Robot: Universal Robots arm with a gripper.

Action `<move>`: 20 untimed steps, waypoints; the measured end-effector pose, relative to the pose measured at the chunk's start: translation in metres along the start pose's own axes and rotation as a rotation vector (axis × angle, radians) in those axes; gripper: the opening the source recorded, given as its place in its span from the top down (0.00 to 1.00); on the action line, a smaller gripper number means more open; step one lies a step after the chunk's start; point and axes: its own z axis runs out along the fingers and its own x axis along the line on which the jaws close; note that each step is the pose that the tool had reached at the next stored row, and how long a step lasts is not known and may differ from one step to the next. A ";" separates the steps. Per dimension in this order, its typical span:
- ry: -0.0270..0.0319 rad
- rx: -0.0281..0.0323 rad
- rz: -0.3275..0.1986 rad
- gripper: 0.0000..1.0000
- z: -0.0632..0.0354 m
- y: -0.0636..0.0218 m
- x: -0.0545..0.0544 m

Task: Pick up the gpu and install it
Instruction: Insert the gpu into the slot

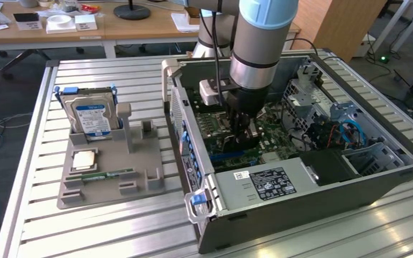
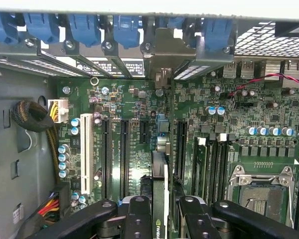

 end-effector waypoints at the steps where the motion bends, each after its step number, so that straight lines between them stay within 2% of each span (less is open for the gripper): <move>1: 0.0001 -0.0001 0.001 0.74 0.0000 0.0000 0.000; 20: 0.0020 0.0005 0.042 0.74 0.0033 0.0010 0.001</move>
